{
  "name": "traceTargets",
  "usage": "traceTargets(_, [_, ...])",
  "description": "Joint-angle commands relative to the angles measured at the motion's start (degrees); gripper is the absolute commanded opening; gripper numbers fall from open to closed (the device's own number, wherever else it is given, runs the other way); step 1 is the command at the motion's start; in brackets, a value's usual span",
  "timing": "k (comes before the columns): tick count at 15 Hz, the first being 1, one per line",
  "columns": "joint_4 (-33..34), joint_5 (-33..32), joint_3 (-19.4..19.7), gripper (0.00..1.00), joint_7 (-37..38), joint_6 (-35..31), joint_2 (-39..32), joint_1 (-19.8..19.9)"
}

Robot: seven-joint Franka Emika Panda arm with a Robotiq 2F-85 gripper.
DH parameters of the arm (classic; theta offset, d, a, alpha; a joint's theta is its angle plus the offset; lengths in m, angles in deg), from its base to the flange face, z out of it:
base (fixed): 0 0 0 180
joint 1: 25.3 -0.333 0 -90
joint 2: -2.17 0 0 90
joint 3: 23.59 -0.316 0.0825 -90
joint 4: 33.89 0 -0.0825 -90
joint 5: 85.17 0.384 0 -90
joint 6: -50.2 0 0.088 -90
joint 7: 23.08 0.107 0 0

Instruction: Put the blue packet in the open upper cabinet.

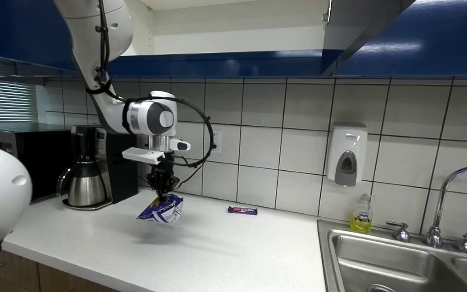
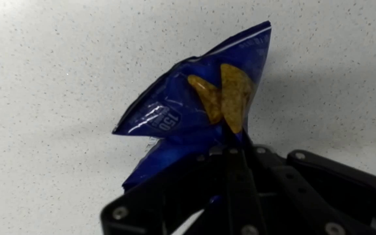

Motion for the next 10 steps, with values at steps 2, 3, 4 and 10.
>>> traceTargets(2, [-7.8, -2.8, -2.0, 0.00, 1.2, 1.6, 12.7, 0.4])
traceTargets(3, [-8.7, -3.2, -2.5, 0.00, 1.7, 2.0, 14.9, 0.5])
traceTargets(4, [-9.4, -3.0, -3.1, 0.00, 1.5, 2.5, 17.2, 0.6])
traceTargets(10, [-11.3, -1.2, -5.9, 0.00, 1.3, 6.6, 30.6, 0.8])
